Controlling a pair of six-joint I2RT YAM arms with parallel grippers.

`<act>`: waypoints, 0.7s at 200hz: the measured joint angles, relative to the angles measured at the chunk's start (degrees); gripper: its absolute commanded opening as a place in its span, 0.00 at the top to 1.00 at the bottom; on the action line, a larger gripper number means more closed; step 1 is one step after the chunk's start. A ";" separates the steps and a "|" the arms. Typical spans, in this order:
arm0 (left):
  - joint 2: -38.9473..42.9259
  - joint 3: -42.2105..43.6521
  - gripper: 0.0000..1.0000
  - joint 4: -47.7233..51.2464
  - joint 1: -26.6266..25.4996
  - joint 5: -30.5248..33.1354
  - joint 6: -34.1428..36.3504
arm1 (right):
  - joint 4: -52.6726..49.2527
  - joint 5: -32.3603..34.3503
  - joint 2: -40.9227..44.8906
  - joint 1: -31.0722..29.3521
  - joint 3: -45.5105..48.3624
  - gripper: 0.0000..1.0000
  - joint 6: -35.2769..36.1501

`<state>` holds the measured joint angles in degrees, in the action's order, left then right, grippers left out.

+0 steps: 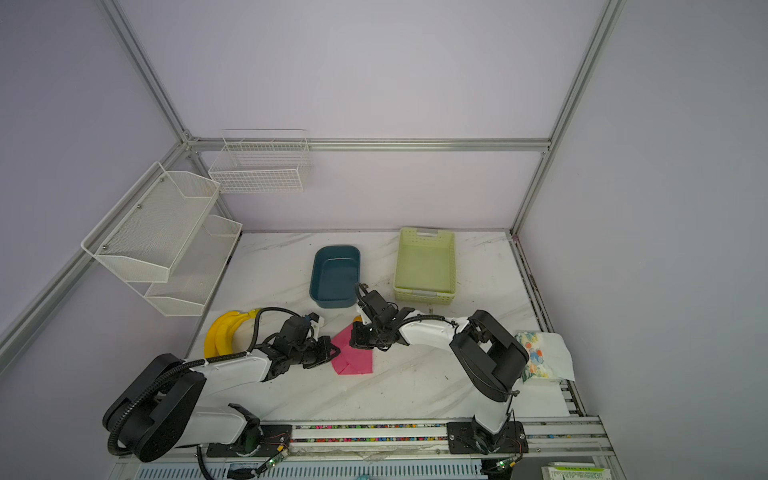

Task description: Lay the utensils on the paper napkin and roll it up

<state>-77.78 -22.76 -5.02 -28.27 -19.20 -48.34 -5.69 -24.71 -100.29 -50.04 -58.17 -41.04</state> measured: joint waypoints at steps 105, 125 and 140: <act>0.02 -0.02 1.00 0.07 0.00 0.07 0.00 | -0.98 -0.11 0.09 -4.35 4.20 0.98 -1.36; 0.09 -0.28 1.00 0.63 0.00 0.09 0.00 | -1.01 0.44 -1.18 -4.35 4.22 0.98 -1.33; 0.37 -0.39 0.99 1.40 0.00 0.11 0.04 | -0.81 0.59 -1.86 -4.35 4.42 0.98 -1.33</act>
<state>-77.41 -23.16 -3.62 -28.27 -19.09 -48.29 -6.50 -24.12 -102.15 -54.39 -53.76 -42.37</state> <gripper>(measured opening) 0.047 0.055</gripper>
